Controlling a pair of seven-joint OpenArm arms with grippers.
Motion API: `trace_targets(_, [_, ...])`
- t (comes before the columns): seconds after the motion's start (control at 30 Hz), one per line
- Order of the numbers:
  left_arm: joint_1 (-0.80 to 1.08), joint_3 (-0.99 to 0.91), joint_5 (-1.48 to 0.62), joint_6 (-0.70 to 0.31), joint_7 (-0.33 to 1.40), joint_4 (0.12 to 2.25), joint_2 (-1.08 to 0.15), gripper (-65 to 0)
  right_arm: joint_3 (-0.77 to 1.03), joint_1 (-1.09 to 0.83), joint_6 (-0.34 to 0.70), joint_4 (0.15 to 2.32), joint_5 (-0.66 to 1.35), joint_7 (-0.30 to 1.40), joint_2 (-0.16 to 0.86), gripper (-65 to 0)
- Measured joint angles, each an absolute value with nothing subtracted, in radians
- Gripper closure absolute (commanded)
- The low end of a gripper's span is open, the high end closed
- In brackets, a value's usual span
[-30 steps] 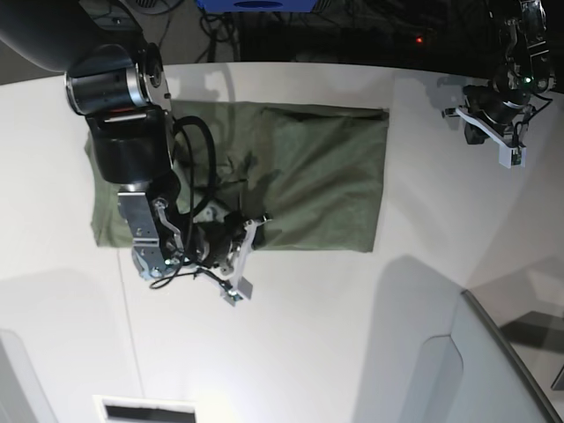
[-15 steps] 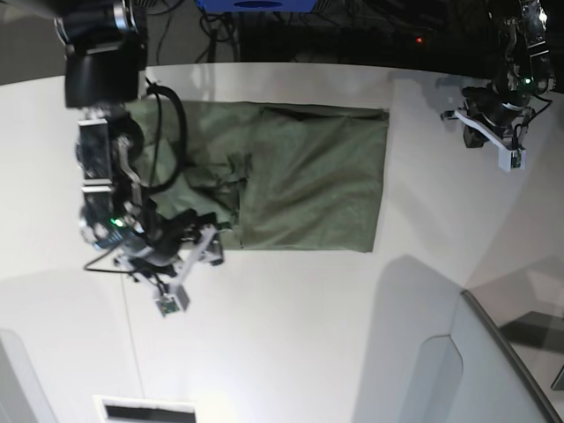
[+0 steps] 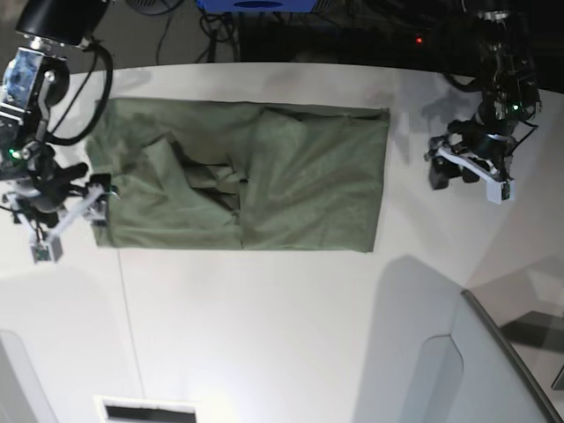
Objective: Layout the t-shirt on the table in an organized manner, then fold the t-shirt properly
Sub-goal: 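Move both grippers to opposite ends of the folded shirt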
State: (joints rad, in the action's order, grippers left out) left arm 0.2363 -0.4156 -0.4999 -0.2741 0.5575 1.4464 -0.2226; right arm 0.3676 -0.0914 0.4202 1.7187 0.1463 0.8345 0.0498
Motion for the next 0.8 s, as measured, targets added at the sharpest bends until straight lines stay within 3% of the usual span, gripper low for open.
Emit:
trace_targets(0.1, [0.203,-0.357,-0.58,-0.328,0.551,1.353,-0.239,-45.6,0.404,-0.117,0.458,1.719,0.15,0.834,0.046,-48.3])
trace_targets(0.17, [0.172,-0.308,-0.62,-0.418,0.564,1.279,-0.253,-49.9,0.417,-0.127,0.47,1.719,0.15,0.835,0.044,-48.2])
trace_targets(0.33, [0.099,-0.197,-0.637,-0.521,0.542,1.169,-0.241,-58.3,0.418,-0.138,0.49,1.719,0.15,0.831,0.045,-48.2])
trace_targets(0.57, [0.094,-0.175,-0.63,-0.524,0.523,1.163,-0.209,-57.6,0.417,-0.145,0.491,1.718,0.15,0.831,0.044,-48.2])
trace_targets(0.63, [0.094,-0.175,-0.583,-0.525,0.511,1.164,-0.195,-51.7,0.417,-0.143,0.491,1.703,0.15,0.831,0.044,-48.2])
trace_targets(0.73, [0.086,-0.179,-0.489,-0.524,0.513,1.165,-0.172,-29.8,0.444,-0.136,0.499,1.67,0.158,0.83,0.04,-48.2])
trace_targets(0.8, [0.084,-0.181,-0.465,-0.523,0.525,1.164,-0.162,-11.0,0.485,-0.126,0.492,1.641,0.15,0.828,0.034,-48.2])
